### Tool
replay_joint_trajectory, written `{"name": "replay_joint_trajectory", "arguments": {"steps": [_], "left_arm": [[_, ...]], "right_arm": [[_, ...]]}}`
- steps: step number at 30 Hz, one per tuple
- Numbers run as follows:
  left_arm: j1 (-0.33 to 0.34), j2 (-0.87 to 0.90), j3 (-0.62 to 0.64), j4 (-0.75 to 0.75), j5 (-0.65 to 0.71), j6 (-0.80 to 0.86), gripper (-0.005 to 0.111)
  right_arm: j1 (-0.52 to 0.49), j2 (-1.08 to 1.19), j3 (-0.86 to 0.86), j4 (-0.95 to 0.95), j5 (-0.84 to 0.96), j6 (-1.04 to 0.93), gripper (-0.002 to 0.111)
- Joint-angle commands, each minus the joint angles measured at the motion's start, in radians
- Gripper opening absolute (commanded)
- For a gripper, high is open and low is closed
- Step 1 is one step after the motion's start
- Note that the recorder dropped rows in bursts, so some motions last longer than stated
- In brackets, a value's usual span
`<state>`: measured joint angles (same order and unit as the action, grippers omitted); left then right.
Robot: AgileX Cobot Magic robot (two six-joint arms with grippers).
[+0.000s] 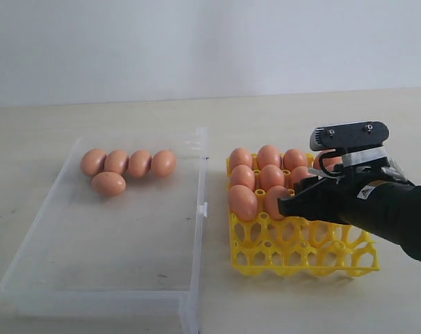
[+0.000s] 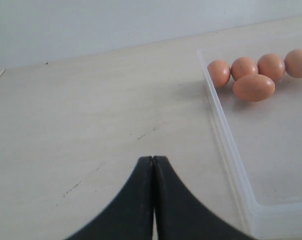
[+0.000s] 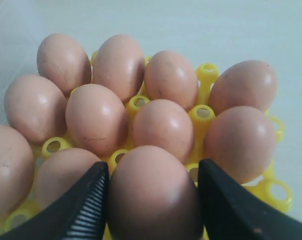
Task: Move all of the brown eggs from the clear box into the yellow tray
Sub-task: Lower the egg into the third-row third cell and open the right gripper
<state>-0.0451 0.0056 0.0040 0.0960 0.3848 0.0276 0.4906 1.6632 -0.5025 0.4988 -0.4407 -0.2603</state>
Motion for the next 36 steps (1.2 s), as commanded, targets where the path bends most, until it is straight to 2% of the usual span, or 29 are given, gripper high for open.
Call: {"name": "replay_joint_trajectory", "arguments": {"steps": [1, 9, 17, 24, 29, 36], "left_arm": [[-0.005, -0.006, -0.004, -0.001, -0.006, -0.005, 0.000], [-0.005, -0.006, -0.004, -0.001, -0.006, -0.005, 0.000], [-0.005, -0.006, -0.004, -0.001, -0.006, -0.005, 0.000], [-0.005, -0.006, -0.004, -0.001, -0.006, -0.005, 0.000], [-0.005, -0.006, -0.004, -0.001, -0.006, -0.005, 0.000], [-0.005, -0.006, -0.004, -0.001, -0.006, -0.005, 0.000]], "right_arm": [[-0.005, 0.001, -0.005, -0.013, -0.016, 0.002, 0.000], [-0.005, 0.001, -0.005, -0.088, -0.018, 0.026, 0.001], [-0.005, 0.001, -0.005, -0.088, -0.018, 0.048, 0.025], [-0.017, 0.001, -0.005, -0.085, -0.014, 0.056, 0.038], [-0.017, 0.001, -0.005, -0.085, -0.014, 0.056, 0.058], [-0.017, 0.001, -0.005, -0.083, -0.014, 0.062, 0.061]]}}
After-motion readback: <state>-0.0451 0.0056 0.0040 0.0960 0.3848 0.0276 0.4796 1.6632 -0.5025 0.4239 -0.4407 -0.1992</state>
